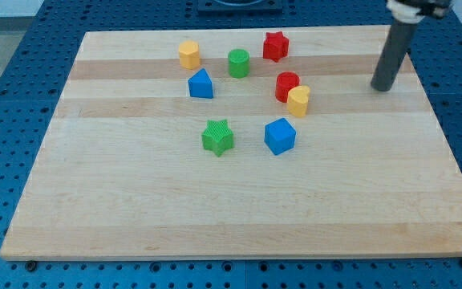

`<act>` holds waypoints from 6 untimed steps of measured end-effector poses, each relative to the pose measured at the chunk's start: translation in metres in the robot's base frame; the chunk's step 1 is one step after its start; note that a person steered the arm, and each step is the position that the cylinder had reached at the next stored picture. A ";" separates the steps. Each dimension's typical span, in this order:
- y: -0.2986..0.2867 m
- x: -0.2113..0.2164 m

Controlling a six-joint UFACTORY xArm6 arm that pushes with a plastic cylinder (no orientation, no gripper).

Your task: Move your arm right to the yellow heart

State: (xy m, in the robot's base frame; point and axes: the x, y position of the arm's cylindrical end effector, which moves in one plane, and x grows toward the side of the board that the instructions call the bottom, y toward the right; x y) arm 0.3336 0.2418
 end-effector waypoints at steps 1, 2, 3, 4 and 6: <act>0.008 -0.017; -0.001 0.044; -0.001 0.011; -0.001 -0.076; 0.003 -0.016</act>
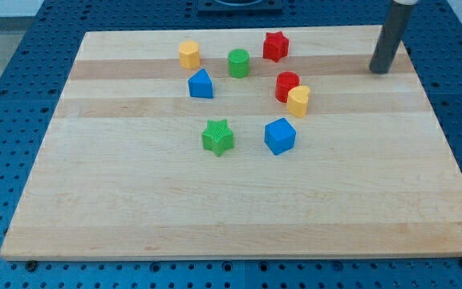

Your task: Move your arm right to the yellow heart

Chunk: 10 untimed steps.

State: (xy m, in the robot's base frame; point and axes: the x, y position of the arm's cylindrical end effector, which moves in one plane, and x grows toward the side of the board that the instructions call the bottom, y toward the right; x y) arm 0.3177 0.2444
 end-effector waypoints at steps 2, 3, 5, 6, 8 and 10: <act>0.031 -0.012; -0.029 -0.033; -0.019 -0.012; -0.017 0.001; -0.028 0.036; -0.073 0.060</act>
State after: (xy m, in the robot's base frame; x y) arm 0.3777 0.1716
